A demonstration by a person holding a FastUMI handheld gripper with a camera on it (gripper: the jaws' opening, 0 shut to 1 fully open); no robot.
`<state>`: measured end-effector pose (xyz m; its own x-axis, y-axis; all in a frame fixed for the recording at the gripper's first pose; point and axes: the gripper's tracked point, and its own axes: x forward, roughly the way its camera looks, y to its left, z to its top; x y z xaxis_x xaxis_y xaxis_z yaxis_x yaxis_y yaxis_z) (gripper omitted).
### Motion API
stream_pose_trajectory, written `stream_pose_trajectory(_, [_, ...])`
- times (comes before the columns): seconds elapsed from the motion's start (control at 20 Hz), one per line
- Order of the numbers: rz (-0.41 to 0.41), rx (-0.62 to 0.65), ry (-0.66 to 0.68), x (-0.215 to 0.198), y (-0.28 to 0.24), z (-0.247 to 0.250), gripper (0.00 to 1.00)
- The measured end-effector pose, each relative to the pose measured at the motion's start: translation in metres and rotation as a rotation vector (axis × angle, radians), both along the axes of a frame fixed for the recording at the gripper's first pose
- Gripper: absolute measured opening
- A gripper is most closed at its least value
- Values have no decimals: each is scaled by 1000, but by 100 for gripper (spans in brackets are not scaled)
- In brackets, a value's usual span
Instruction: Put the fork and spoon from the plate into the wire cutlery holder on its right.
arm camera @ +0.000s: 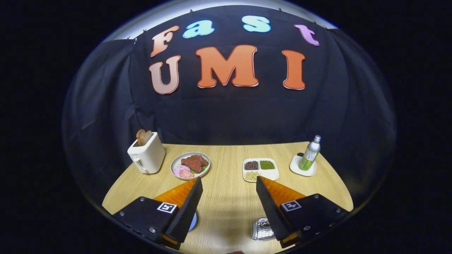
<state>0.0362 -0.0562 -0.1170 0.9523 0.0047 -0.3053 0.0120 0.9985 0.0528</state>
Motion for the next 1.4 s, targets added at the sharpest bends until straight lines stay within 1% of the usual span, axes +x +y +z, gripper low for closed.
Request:
stream_pose_trajectory(0.15, [28, 0, -41, 2, 32, 7, 92])
stream_pose_trajectory(0.45, [95, 1, -53, 5, 91, -1, 93])
stream_pose_trajectory(0.65, [180, -28, 19, 0, 137, -34, 95])
stream_pose_trajectory(1.0, [265, -56, 162, -18, 188, -107, 95])
stream_pose_trajectory(1.15, [285, -72, 230, -27, 202, -142, 95])
stream_pose_trajectory(1.4, [291, -80, 321, -34, 218, -195, 95])
